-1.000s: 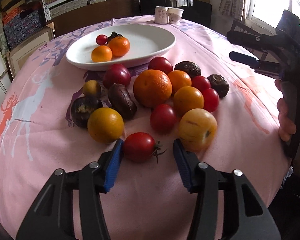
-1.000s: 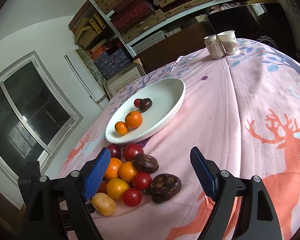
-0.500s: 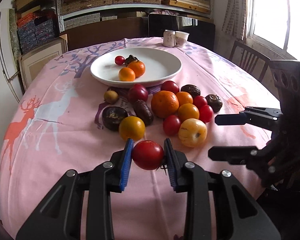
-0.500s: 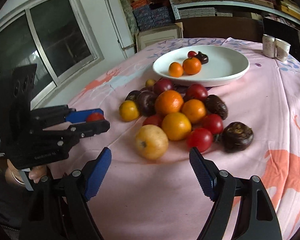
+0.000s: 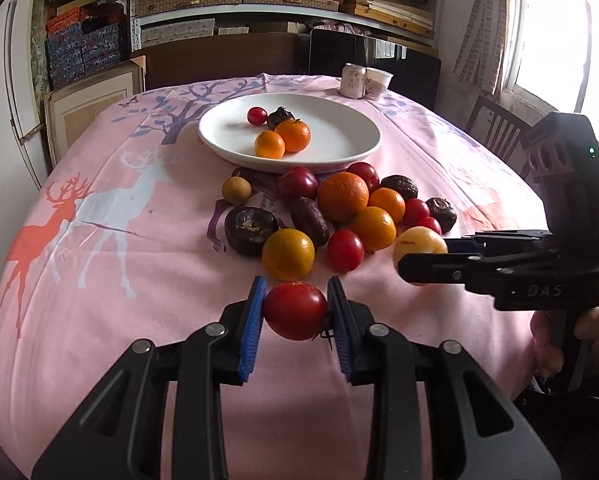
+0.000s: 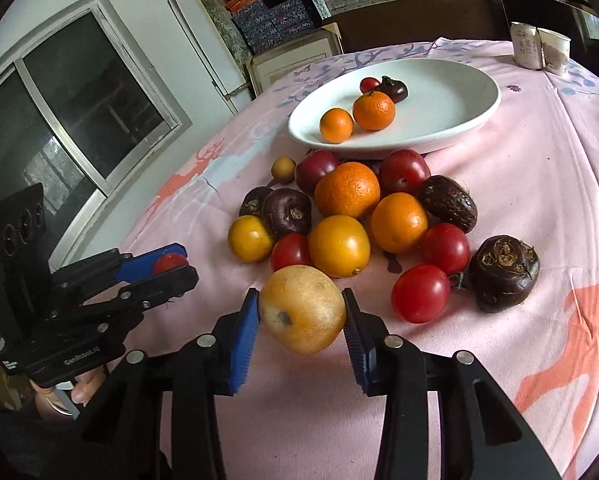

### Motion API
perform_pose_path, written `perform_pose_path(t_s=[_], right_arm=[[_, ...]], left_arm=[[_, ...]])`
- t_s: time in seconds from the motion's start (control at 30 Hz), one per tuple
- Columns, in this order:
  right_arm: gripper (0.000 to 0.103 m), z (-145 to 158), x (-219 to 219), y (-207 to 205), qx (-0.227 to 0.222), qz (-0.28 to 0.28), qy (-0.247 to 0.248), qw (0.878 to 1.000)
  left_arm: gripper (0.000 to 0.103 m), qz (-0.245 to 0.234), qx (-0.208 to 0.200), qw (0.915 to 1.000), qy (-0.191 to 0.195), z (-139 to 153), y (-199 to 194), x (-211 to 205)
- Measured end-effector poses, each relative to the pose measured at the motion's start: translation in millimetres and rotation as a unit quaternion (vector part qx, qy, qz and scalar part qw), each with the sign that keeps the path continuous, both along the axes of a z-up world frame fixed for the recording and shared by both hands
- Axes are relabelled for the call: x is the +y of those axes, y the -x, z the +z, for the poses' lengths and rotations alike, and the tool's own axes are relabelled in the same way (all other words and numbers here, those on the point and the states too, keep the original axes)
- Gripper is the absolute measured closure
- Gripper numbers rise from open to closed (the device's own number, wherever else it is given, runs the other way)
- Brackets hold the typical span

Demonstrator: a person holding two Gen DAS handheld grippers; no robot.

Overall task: Organize fruits
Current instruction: 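Grasp a red tomato with the left tool while the right tool grasps the yellow apple, then place the tomato and apple on the white plate, opening both tools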

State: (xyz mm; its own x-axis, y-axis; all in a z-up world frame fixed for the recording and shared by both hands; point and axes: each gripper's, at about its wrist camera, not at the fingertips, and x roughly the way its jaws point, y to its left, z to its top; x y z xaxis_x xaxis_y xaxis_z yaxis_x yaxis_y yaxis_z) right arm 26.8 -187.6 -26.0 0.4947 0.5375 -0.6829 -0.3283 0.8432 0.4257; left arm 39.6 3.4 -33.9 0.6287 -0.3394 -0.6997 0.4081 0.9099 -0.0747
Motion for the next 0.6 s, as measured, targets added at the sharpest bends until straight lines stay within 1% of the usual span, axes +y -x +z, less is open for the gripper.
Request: perform_pose_path(t_s=[0.1, 0.2, 0.3, 0.37, 0.4, 0.47, 0.6], right_arm=[[0.062, 17, -19, -5, -0.015, -0.009, -0.031, 0.999], [0.062, 33, -43, -30, -0.028, -0.041, -0.034, 0.998], [0.062, 46, -62, -64, -0.037, -0.067, -0.04, 0.996], [0.062, 53, -68, -84, -0.043, -0.077, -0.042, 0.995], [0.062, 55, -69, -94, -0.045, -0.081, -0.041, 0.995], [0.062, 55, -71, -115, -0.043, -0.09, -0.037, 0.994], [0.06, 37, -68, -149, -0.018, -0.102, -0.019, 0.994]], left_arm=[[0.072, -0.009, -0.007, 0.9999, 0.008, 9, -10, -6], [0.072, -0.018, -0.018, 0.9996, 0.008, 22, -32, -19], [0.072, -0.024, -0.024, 0.9992, 0.022, 36, -67, -36], [0.072, -0.016, -0.039, 0.999, 0.014, 43, -91, -48], [0.072, -0.012, -0.041, 0.999, 0.012, 45, -107, -51], [0.072, -0.003, -0.029, 0.9994, 0.018, 44, -136, -53], [0.072, 0.025, -0.005, 0.9997, 0.007, 31, -189, -52]])
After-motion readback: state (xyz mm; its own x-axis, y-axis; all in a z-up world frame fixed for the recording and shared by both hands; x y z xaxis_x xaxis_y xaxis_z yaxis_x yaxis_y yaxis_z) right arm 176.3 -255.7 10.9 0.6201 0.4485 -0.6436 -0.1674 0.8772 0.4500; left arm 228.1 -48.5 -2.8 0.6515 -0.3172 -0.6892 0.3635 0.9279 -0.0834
